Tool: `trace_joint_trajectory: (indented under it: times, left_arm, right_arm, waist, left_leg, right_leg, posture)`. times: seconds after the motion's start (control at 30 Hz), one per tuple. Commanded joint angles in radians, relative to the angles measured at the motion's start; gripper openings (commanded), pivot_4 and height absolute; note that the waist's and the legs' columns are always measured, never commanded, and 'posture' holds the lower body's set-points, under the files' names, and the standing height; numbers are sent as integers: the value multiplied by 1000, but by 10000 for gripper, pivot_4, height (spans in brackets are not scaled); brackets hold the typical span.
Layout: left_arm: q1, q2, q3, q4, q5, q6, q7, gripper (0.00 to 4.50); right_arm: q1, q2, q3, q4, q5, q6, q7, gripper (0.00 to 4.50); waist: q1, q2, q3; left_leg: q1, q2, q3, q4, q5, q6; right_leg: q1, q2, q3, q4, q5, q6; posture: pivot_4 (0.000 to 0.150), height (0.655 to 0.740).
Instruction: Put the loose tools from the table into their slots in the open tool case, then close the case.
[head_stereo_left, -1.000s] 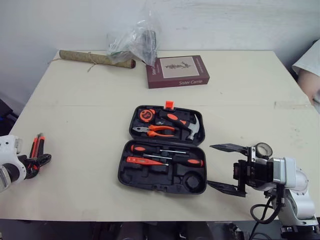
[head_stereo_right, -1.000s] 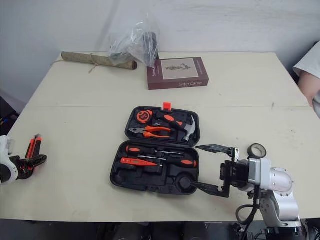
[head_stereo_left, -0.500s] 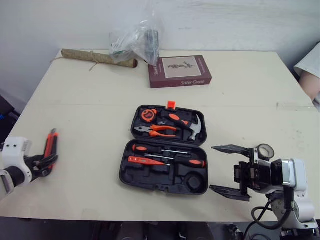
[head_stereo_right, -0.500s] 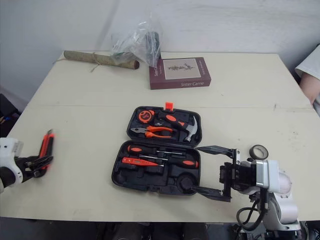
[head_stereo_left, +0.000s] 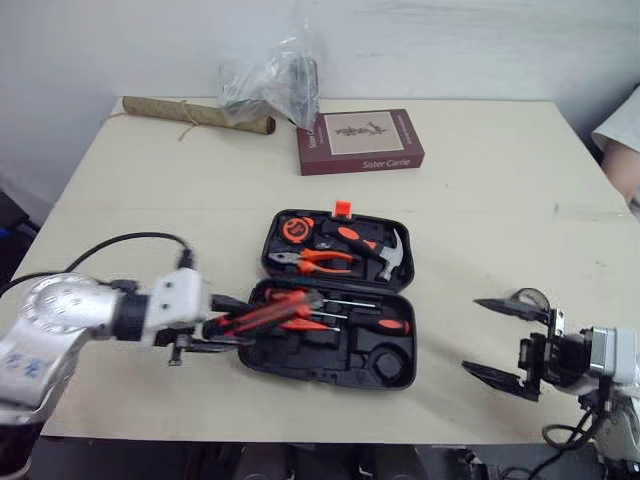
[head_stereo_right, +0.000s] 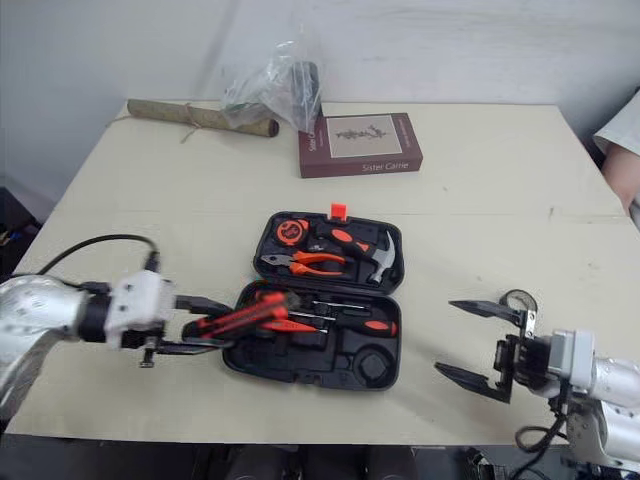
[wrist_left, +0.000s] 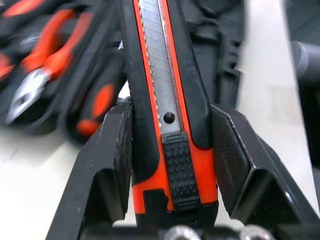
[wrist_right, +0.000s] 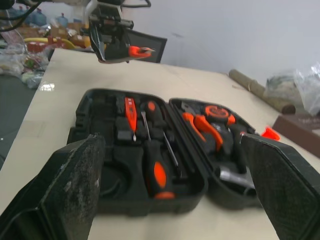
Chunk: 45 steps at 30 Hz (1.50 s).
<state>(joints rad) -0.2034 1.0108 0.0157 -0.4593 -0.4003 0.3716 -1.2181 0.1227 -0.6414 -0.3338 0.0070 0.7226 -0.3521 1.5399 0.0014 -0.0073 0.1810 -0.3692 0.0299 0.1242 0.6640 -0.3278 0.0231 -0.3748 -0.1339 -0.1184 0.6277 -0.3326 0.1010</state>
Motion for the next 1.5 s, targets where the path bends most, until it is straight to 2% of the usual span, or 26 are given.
trace_joint_trajectory:
  times: [0.03,0.13,0.27,0.4,0.83,1.27,1.33,1.37,1.47,1.5]
  left_arm:
    - [-98,7,-146,-44,71,32,-35,15722]
    - [-211,8,-255,-76,106,95,-77,15722]
    - [-373,-2,-422,-33,263,160,-103,15722]
    - [-428,-23,-506,-11,361,177,-99,15722]
    - [-385,-125,-554,14,448,169,-49,15719]
    - [-394,-168,-563,17,482,180,-35,15718]
    - [-392,-184,-545,19,482,169,-12,26162]
    - [-392,-191,-538,20,479,159,-8,28523]
    - [-412,-230,-478,17,395,122,-31,41492]
    - [-416,-235,-462,11,373,120,-40,44600]
  right_arm:
    - [37,-16,-43,-11,9,-21,40,45000]
    - [80,-14,-58,-29,18,-20,32,45000]
    - [126,-9,-51,-51,17,-34,42,45000]
    - [149,-10,-46,-76,13,-45,37,45000]
    - [188,-5,-38,-130,-4,-35,-19,45000]
    - [202,14,-22,-144,-18,-31,-28,45000]
    - [215,14,-21,-170,-19,-22,-43,45000]
    - [220,15,-21,-179,-19,-19,-49,45000]
    - [232,14,-20,-209,-22,-6,-68,45000]
    - [233,14,-20,-214,-22,-3,-72,45000]
  waist:
    - [-1,0,0]
    - [-2,0,0]
    - [1,0,0]
    - [-2,0,0]
    - [16,-1,0]
    - [25,0,0]
    - [26,0,0]
    - [25,0,0]
    - [24,0,0]
    - [23,0,0]
  left_leg:
    - [0,0,0,0,0,0]
    - [0,1,1,1,0,0]
    - [0,1,0,1,1,1]
    - [0,1,0,1,2,1]
    - [0,1,-1,3,3,2]
    - [0,0,-2,5,3,3]
    - [0,0,-3,5,3,3]
    - [0,0,-3,5,3,3]
    - [0,0,-3,5,3,3]
    - [0,0,-3,5,3,3]
  right_leg:
    - [0,1,0,0,0,0]
    - [0,2,1,0,0,0]
    - [0,3,2,0,0,0]
    - [0,3,2,0,0,0]
    - [2,1,2,0,0,0]
    - [3,1,2,1,0,0]
    - [3,1,1,1,0,1]
    - [3,1,1,1,0,1]
    - [4,1,1,1,0,1]
    - [3,1,1,1,0,1]
  posture:
    - [1500,7400]
    - [1500,7400]
    - [1500,7400]
    - [1500,7400]
    - [1500,7400]
    - [1500,7400]
    - [1500,7400]
    - [1500,7400]
    - [1500,7400]
    - [1500,7400]
